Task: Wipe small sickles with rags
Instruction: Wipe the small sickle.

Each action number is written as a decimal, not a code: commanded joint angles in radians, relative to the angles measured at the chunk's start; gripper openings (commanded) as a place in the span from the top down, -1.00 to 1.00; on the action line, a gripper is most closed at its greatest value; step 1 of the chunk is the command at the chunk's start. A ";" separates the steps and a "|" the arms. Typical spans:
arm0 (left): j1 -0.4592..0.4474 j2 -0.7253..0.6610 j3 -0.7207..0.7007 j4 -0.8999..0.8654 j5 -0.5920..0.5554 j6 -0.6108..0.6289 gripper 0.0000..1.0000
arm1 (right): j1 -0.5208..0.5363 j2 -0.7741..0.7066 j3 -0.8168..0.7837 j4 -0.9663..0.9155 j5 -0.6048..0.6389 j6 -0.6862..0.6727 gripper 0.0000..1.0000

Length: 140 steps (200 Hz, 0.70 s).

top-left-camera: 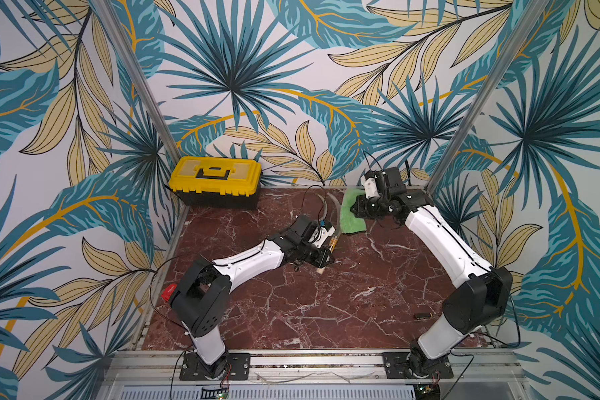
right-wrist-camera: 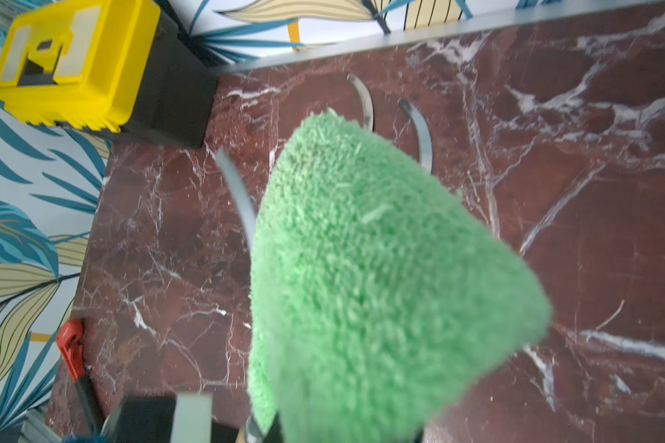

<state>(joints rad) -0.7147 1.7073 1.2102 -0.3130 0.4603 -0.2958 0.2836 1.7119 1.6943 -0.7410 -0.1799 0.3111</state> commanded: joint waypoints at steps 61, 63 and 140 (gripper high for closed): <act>-0.020 -0.069 -0.026 0.032 -0.008 0.005 1.00 | -0.007 0.196 0.173 0.012 -0.210 -0.028 0.89; -0.020 -0.066 -0.026 0.033 -0.008 0.005 1.00 | -0.007 0.191 0.167 0.016 -0.213 -0.027 0.89; -0.019 -0.067 -0.034 0.033 -0.022 0.007 1.00 | -0.049 0.112 0.101 0.016 -0.220 -0.038 0.88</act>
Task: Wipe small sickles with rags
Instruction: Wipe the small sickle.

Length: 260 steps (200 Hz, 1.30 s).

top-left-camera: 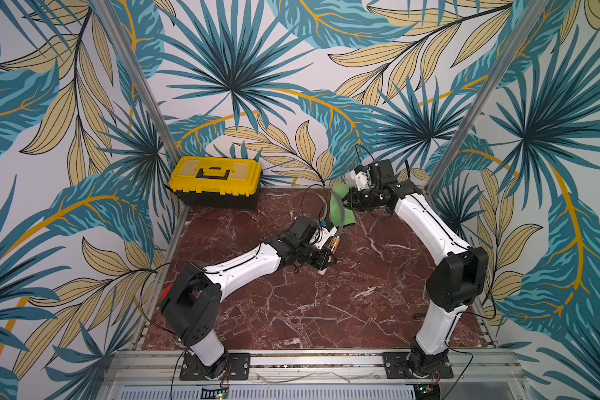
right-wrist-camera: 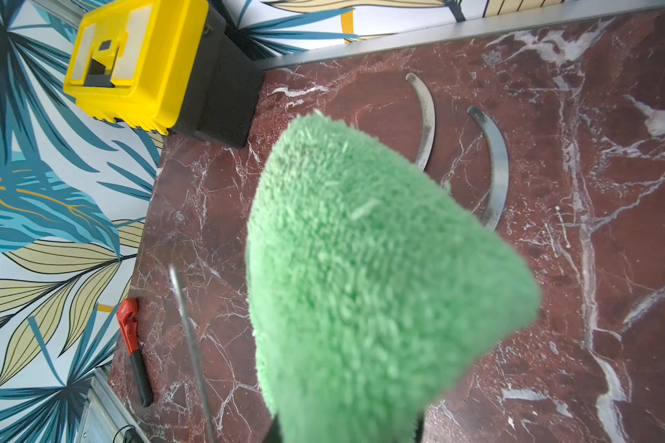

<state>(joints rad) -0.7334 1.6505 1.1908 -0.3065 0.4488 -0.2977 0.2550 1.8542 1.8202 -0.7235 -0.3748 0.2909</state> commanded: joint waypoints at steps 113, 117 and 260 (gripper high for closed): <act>0.011 0.046 -0.009 0.026 0.019 0.020 1.00 | -0.030 -0.106 -0.080 0.038 -0.163 -0.058 0.88; 0.010 0.048 -0.010 0.026 0.019 0.020 1.00 | -0.030 -0.109 -0.082 0.039 -0.165 -0.060 0.87; 0.067 0.133 0.072 0.026 0.039 0.032 1.00 | -0.028 -0.242 -0.283 0.208 -0.346 0.045 0.88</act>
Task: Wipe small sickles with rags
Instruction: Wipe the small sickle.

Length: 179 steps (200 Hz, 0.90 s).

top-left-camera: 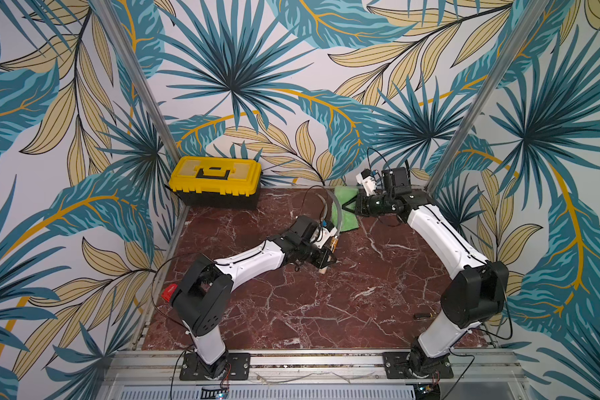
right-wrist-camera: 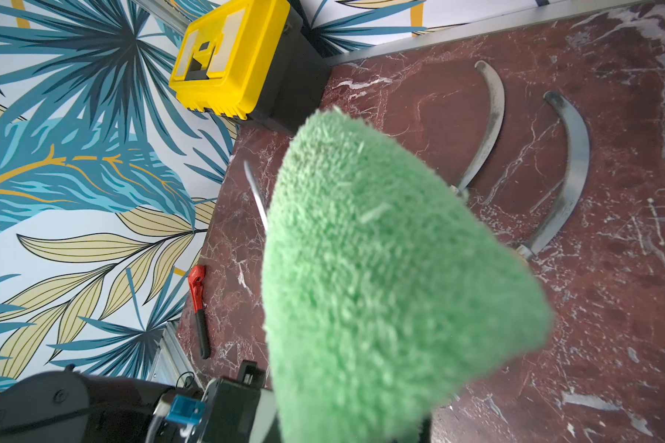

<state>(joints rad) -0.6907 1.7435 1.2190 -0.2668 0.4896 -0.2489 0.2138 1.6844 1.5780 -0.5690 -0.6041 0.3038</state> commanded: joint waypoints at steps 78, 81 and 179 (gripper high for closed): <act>0.045 0.108 0.134 -0.014 0.016 -0.007 1.00 | 0.040 -0.163 -0.224 0.187 -0.146 0.124 0.88; 0.046 0.110 0.139 -0.014 0.017 -0.007 1.00 | 0.041 -0.167 -0.233 0.191 -0.145 0.128 0.88; 0.074 0.068 0.212 -0.069 -0.057 0.028 1.00 | 0.018 -0.280 -0.335 -0.077 0.169 0.074 0.88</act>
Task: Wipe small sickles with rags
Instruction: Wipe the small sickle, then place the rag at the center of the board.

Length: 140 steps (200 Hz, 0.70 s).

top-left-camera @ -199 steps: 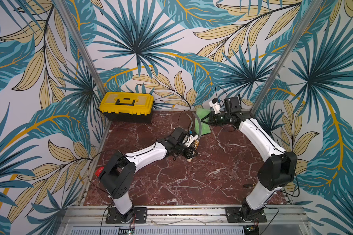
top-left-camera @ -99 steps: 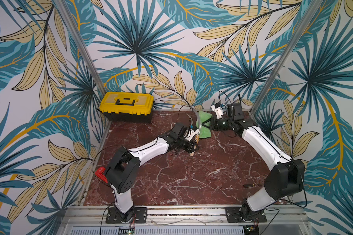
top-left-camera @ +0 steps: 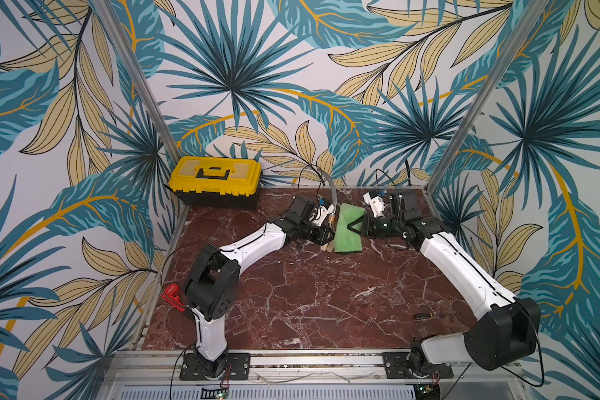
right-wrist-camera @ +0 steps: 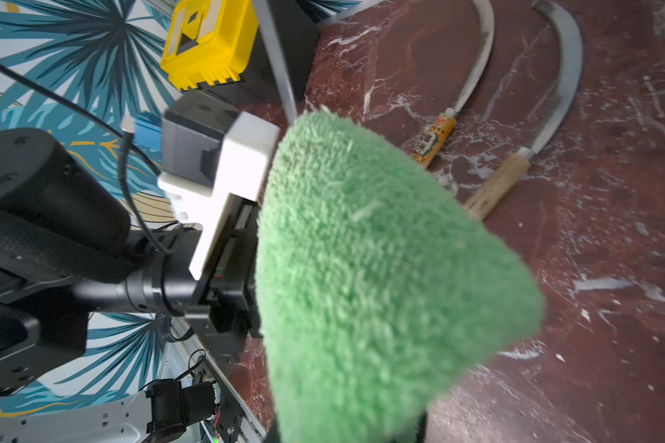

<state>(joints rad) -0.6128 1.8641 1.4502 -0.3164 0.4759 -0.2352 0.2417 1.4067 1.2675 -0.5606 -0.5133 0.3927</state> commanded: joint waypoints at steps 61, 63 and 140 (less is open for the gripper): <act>-0.005 -0.137 -0.137 -0.031 -0.082 0.002 1.00 | -0.017 0.079 -0.056 -0.195 0.151 0.002 0.86; -0.005 -0.140 -0.140 -0.032 -0.081 0.001 1.00 | -0.018 0.082 -0.059 -0.197 0.156 0.001 0.86; -0.005 -0.192 -0.202 -0.031 -0.087 -0.006 1.00 | -0.048 0.244 -0.142 -0.214 0.198 -0.008 0.83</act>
<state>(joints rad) -0.6144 1.7145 1.2594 -0.3523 0.3996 -0.2420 0.2058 1.6119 1.1511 -0.7620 -0.3309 0.3916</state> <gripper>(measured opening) 0.250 0.139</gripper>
